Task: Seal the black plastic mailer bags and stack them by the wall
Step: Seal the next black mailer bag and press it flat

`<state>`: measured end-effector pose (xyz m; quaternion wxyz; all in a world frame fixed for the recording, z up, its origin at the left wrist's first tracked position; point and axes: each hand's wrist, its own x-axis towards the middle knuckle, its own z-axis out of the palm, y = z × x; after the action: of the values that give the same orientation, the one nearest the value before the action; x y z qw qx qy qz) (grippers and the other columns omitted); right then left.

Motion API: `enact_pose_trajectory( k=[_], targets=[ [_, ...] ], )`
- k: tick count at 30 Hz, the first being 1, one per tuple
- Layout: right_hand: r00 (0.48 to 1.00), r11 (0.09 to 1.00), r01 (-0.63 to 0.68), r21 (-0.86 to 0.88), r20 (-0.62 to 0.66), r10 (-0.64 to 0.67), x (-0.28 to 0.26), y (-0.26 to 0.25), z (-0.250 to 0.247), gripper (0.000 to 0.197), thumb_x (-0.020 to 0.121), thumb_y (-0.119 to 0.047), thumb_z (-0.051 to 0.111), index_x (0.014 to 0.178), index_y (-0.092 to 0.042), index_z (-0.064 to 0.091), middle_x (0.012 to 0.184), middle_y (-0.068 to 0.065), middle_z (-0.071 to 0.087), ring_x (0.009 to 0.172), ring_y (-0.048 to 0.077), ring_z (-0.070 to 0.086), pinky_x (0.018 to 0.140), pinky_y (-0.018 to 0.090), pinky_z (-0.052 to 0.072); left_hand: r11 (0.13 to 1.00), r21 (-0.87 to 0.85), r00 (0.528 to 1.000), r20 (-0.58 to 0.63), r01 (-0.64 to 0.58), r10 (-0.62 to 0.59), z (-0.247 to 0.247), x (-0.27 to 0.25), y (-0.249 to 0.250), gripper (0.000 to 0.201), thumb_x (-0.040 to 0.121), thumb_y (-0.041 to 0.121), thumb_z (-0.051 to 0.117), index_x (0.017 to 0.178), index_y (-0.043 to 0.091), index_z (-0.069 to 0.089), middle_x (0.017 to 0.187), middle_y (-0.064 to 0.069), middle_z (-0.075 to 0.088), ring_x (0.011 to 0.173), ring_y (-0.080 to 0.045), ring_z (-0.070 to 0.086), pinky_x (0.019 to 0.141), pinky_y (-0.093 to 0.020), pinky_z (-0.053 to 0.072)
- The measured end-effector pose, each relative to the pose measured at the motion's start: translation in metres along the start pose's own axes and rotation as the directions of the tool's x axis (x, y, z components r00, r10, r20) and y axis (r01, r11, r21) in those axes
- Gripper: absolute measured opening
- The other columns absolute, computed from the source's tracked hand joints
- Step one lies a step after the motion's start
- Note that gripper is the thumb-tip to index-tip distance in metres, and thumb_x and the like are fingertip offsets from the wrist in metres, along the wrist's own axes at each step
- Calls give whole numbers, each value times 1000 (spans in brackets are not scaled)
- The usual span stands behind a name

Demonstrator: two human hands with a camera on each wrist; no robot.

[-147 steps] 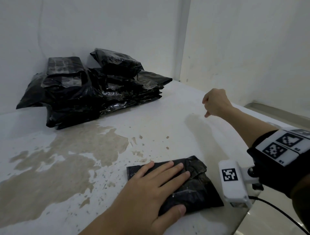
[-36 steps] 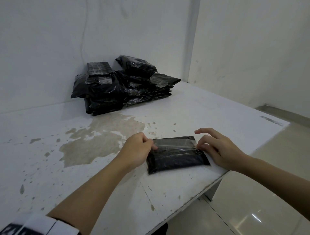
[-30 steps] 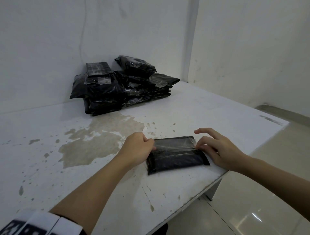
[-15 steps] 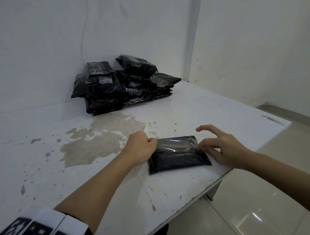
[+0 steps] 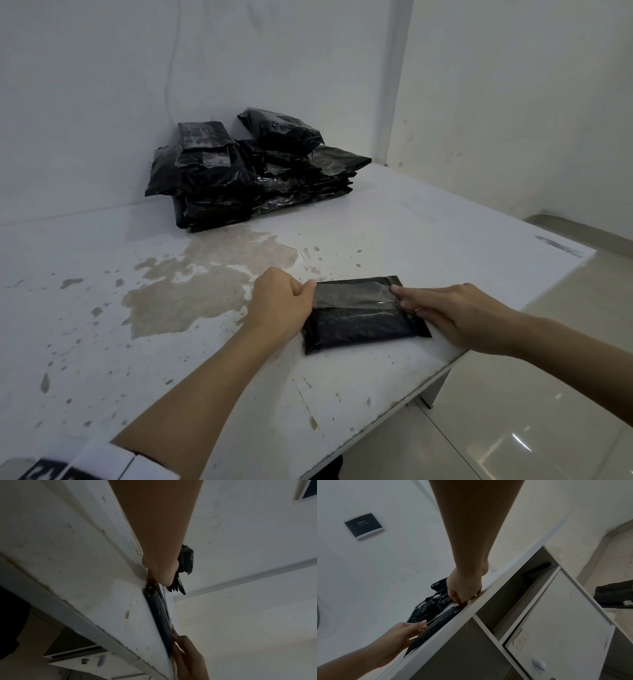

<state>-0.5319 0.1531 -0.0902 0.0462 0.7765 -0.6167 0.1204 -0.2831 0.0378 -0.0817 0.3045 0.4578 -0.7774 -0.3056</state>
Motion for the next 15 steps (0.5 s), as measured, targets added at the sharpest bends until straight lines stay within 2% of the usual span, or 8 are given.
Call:
enact_pose_trajectory(
  k=[1, 2, 4, 6, 8, 10, 12, 15],
  targets=[
    [995, 998, -57, -5, 86, 58, -1, -1, -1, 42, 102, -29, 37, 145, -28, 36, 127, -18, 60, 110, 2, 54, 82, -2, 31, 1000, 13, 1000, -21, -16, 17, 1, -2, -1, 55, 96, 18, 54, 45, 4, 39, 46, -14, 43, 51, -33, 51, 83, -13, 46],
    [973, 994, -113, -11, 200, 113, -2, -3, -5, 45, 103, -29, 33, 148, -30, 27, 133, -18, 55, 115, 3, 54, 89, 2, 33, 999, 21, 999, -38, -27, 28, 1, -4, -1, 55, 96, 16, 54, 44, 3, 39, 47, -12, 41, 50, -32, 50, 78, -7, 44],
    [916, 983, -181, -9, 362, 172, -4, -10, -12, 46, 103, -31, 25, 149, -34, 20, 142, -15, 47, 119, 9, 52, 103, 21, 35, 998, 51, 998, -53, -37, 40, 2, -8, -2, 56, 96, 15, 54, 44, 4, 38, 52, -9, 42, 49, -22, 47, 66, -9, 44],
    [868, 979, -199, -52, 455, 201, -8, -14, -15, 39, 103, -31, 16, 142, -36, 17, 150, -11, 36, 130, 12, 41, 118, 39, 15, 995, 96, 997, -61, -31, 37, 6, -8, -4, 46, 97, 20, 52, 54, 5, 44, 66, -7, 44, 53, -11, 44, 66, -17, 44],
    [817, 964, -169, -207, 517, 255, -9, -18, -17, 42, 104, -27, 12, 145, -30, 6, 154, -7, 22, 146, 18, 10, 116, 52, -8, 985, 172, 998, -67, -4, 16, 10, -9, -2, 28, 99, 25, 47, 80, 5, 51, 80, 1, 43, 60, -8, 44, 63, -20, 41],
    [787, 933, -152, -325, 531, 313, -7, -25, -24, 48, 104, -23, 12, 149, -24, -4, 152, -5, 17, 147, 21, -12, 110, 61, -15, 957, 287, 997, -76, 39, -18, 12, -13, 4, 22, 101, 28, 41, 94, 9, 46, 90, 4, 40, 64, -8, 43, 60, -23, 37],
    [794, 919, -157, -361, 508, 335, -1, -33, -31, 48, 103, -18, 16, 147, -19, -2, 153, -4, 17, 146, 23, -14, 106, 66, -17, 932, 347, 992, -101, 107, -77, 13, -17, 10, 17, 102, 26, 40, 91, 12, 39, 100, 2, 41, 70, -11, 43, 60, -25, 34],
    [830, 888, -181, -424, 418, 369, 7, -45, -33, 70, 94, -10, 28, 148, -21, -16, 151, 3, 34, 147, 25, -12, 98, 70, -24, 855, 499, 989, -102, 143, -106, 15, -20, 15, 15, 101, 17, 40, 87, 14, 45, 115, -2, 39, 97, -18, 44, 82, -31, 36]
  ],
)
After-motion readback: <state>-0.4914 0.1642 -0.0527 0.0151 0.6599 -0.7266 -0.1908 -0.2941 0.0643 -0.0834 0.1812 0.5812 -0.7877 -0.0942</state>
